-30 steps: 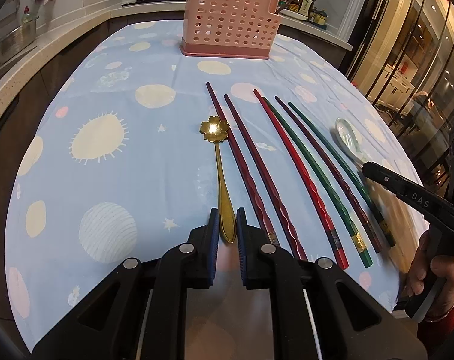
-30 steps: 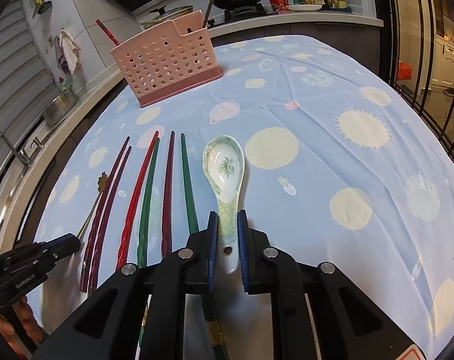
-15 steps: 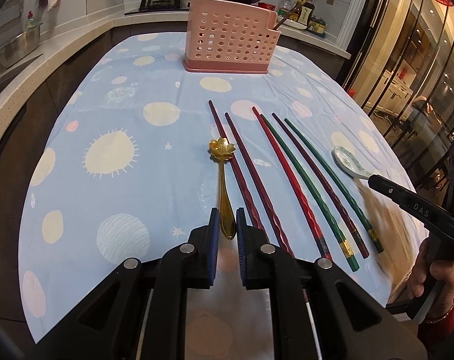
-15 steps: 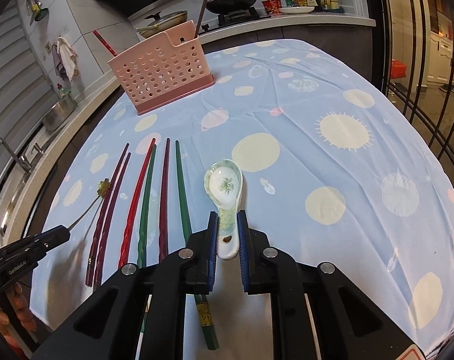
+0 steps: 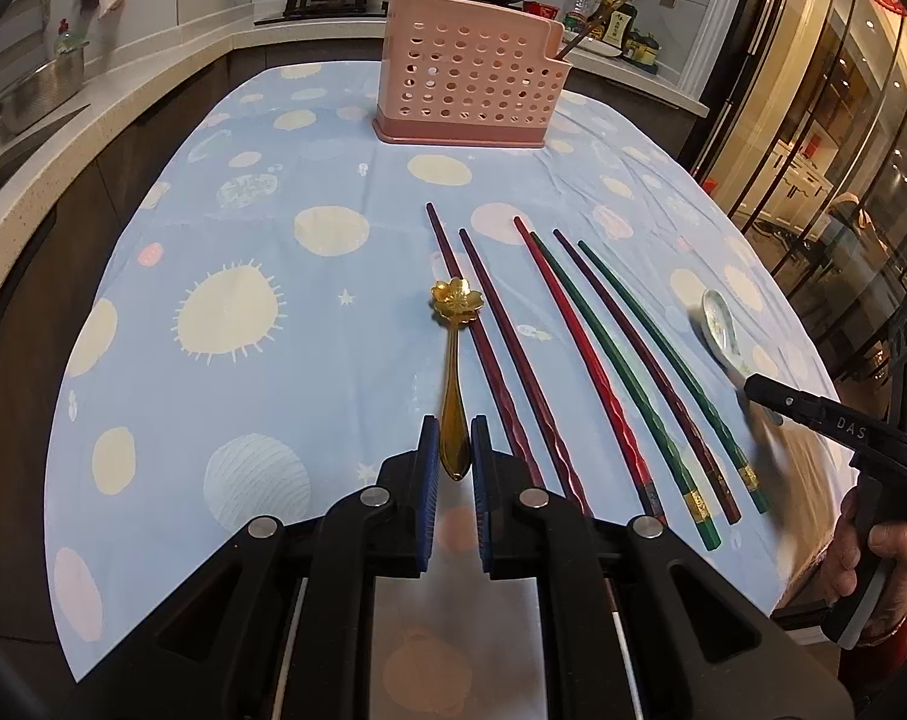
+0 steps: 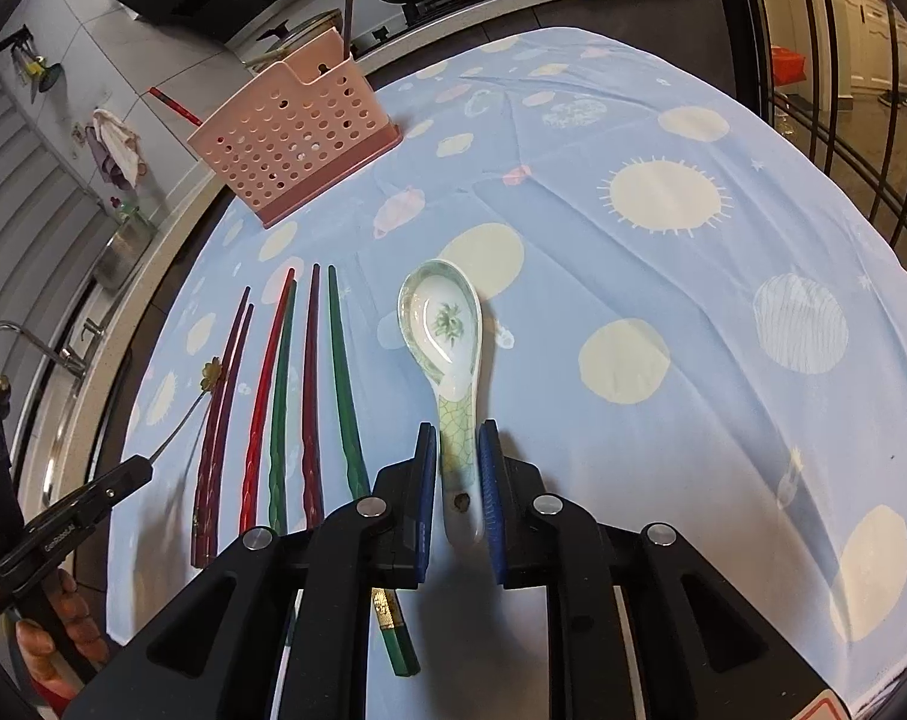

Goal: Organize utensils
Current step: 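Lift both spoons and carry them over the pink holder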

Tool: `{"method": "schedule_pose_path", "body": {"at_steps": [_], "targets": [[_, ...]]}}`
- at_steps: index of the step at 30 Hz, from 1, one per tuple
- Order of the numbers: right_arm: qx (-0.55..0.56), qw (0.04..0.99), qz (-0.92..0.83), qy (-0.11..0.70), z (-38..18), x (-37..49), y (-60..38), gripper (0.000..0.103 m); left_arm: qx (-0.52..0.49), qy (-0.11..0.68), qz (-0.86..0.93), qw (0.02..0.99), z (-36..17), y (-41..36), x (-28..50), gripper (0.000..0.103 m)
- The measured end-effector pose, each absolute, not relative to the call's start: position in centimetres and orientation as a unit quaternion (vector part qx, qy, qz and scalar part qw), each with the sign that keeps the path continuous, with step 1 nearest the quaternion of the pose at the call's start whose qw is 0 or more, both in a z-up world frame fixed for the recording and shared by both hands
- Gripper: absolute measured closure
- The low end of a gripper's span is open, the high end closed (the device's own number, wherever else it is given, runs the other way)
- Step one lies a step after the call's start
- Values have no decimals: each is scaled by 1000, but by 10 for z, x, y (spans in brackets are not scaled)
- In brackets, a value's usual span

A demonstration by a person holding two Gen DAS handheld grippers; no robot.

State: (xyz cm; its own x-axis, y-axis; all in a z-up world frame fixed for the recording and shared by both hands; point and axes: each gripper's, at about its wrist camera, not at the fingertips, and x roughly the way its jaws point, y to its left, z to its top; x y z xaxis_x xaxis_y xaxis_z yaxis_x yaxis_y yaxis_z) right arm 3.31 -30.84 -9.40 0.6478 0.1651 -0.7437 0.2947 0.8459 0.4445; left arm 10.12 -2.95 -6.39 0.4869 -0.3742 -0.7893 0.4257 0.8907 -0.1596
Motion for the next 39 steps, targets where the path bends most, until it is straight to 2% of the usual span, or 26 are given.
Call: {"method": "schedule_pose_path", "body": {"at_steps": [5,14,23,33,35,39], "targets": [[296,865,-34,404,-86,24,-318,87,28,453,-230,861,-66,-28,102,93],[277,859,-35,428,-102,29,-310,88,28,458,-226,859,-70,-27,102,93],[237,871,-48,427,-97,25,-301,95,27,467,-224,855,-76,-27,101,93],[182,911,-64,365,-29,31,-299,96,30,423,-224,877,-35,-23,111,94],[177,915,-63,358,-19,37,-299,96,31,415,-222,882,-26,-24,116,101],[174,920,-58,346,-7,50,-300,96,36,404,-217,888,-14,-27,131,102]]}}
